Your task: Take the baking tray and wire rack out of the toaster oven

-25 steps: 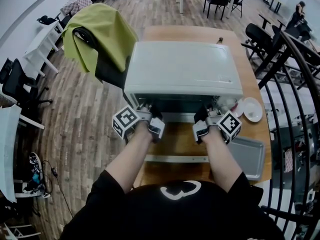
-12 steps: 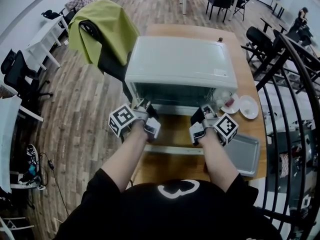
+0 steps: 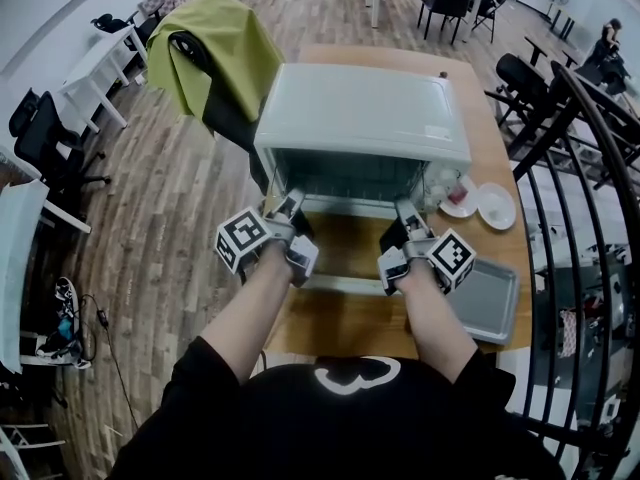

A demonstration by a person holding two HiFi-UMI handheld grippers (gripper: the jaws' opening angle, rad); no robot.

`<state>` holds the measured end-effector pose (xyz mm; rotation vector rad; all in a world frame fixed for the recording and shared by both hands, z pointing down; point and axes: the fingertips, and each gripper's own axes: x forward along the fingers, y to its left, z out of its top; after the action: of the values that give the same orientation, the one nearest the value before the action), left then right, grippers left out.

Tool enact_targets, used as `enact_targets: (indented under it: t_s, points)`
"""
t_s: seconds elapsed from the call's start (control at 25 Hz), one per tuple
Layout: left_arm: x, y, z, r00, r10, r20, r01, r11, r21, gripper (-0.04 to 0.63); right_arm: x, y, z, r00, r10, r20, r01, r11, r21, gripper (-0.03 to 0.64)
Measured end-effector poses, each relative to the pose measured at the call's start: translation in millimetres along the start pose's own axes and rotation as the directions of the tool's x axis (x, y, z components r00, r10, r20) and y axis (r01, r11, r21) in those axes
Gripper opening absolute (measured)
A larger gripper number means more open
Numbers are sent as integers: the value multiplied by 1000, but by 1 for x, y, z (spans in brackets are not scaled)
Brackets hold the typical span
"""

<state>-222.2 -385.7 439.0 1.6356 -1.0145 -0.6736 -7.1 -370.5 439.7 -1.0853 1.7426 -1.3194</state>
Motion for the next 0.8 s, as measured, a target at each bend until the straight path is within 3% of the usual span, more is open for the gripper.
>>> enact_targets:
  t_s: [0.8]
  points:
    - [-76, -9, -39, 999, 26, 41, -26, 999, 19, 40, -76, 12, -34, 998, 22, -53, -21, 1000, 22, 31]
